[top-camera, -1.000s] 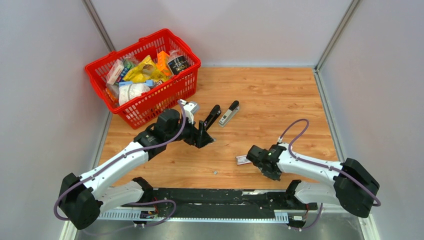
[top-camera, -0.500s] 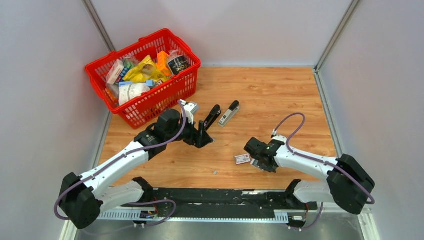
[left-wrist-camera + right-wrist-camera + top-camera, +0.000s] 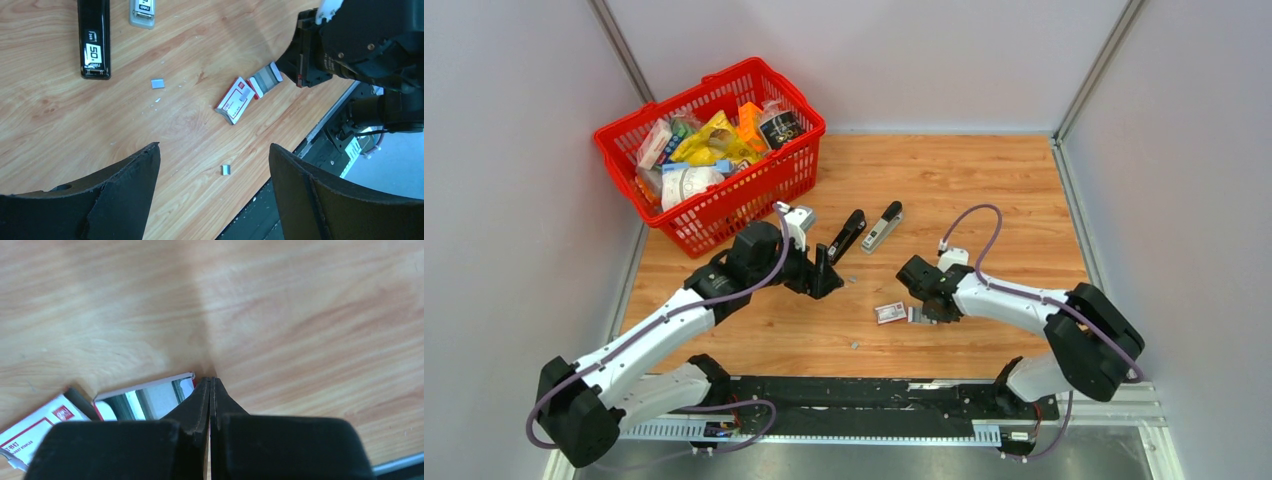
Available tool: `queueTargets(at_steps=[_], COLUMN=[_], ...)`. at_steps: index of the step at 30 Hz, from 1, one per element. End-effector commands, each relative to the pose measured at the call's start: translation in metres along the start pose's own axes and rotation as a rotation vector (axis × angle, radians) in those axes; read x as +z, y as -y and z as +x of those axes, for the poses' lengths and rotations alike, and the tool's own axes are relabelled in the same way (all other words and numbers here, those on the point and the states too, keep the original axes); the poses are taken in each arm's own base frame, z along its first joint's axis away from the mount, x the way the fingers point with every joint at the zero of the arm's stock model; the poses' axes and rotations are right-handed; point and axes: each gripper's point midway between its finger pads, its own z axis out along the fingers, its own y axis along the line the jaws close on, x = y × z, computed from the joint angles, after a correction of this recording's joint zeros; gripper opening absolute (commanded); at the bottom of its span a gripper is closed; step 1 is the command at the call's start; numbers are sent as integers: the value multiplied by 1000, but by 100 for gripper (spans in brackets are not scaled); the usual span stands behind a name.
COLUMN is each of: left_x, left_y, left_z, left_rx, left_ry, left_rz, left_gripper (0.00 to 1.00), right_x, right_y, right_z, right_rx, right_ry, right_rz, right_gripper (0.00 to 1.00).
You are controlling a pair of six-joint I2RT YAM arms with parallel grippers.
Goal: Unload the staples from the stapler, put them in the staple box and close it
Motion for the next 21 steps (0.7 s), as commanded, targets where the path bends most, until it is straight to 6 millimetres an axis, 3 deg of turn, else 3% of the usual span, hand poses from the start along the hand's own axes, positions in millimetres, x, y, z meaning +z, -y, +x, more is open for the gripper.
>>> queueTargets(at_steps=[1, 5, 11, 14, 17, 21], left_x=[-14, -20, -29, -34, -39, -45], left_y=[-1, -2, -1, -2, -5, -11], left_z=[-5, -3, -6, -10, -10, -14], left_rx=[23, 14, 9, 18, 27, 40], left_ry=[33, 33, 42, 50, 48, 53], left_rz=[-23, -38, -49, -67, -94, -139], left_gripper=[86, 86, 87, 86, 87, 87], right_x=[2, -5, -36, -54, -69, -81], right_y=[-29, -35, -18, -21, -39, -61], right_z=[-33, -47, -74, -77, -77, -79], right_rx=[-68, -103, -134, -169, -226, -245], right_ry=[89, 124, 180, 180, 192, 206], right_rz=[-76, -91, -36, -105, -249, -378], right_gripper=[0, 0, 4, 17, 38, 49])
